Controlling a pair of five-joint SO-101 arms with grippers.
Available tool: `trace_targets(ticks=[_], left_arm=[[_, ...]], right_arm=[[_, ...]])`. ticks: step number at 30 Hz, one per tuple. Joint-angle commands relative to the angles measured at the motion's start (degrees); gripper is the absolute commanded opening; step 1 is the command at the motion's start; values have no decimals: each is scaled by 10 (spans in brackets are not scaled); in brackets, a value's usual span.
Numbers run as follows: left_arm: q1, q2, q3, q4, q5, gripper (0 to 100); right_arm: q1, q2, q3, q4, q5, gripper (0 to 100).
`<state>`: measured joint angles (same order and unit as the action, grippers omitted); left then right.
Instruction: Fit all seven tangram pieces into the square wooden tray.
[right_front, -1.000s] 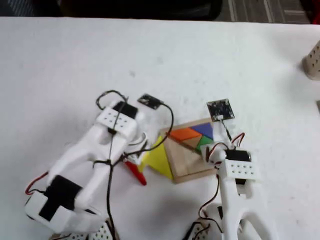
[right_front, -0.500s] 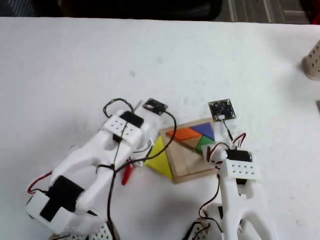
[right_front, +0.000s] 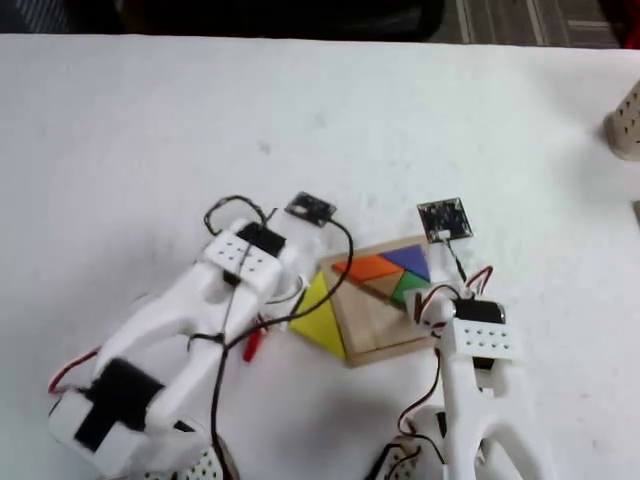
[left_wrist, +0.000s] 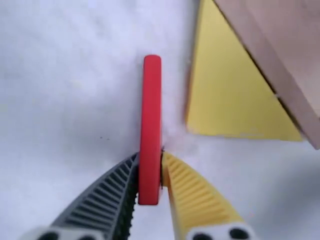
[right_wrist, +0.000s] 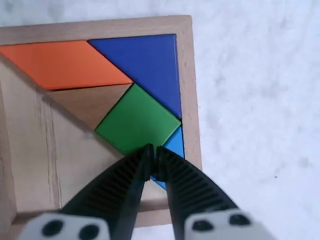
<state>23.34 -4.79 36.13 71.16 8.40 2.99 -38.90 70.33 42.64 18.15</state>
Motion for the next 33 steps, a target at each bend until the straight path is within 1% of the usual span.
trace_targets(ticks=[1, 4, 7, 9, 12, 15, 17, 20, 23, 28, 30, 33], left_arm=[[-16, -112, -47, 20, 8, 20], [-12, -182, -48, 6, 8, 20], [10, -222, -48, 2, 9, 20], [38, -225, -48, -2, 12, 20], [92, -225, -43, -33, 12, 20], [139, -225, -43, -61, 13, 20], [165, -224, -42, -83, 13, 20], [202, -191, -32, -125, 13, 20], [226, -126, -32, -162, 13, 20], [242, -42, -35, -226, 13, 20], [243, -30, -31, -246, 12, 20], [242, -24, -31, -254, 9, 20]], right_arm=[[24, -19, -10, -4, 0, 17], [47, -19, -20, 5, -1, 17], [73, -19, -26, 12, -11, 17], [100, -19, -26, 10, -34, 17], [150, -19, -26, 9, -53, 17], [196, -19, -26, 9, -53, 17], [215, -15, -26, 9, -53, 17], [231, -14, -25, 9, -53, 17], [233, -14, -25, 9, -53, 17], [233, -14, -25, 8, -53, 17], [233, -14, -25, 8, -53, 17], [234, -14, -25, 8, -53, 17]])
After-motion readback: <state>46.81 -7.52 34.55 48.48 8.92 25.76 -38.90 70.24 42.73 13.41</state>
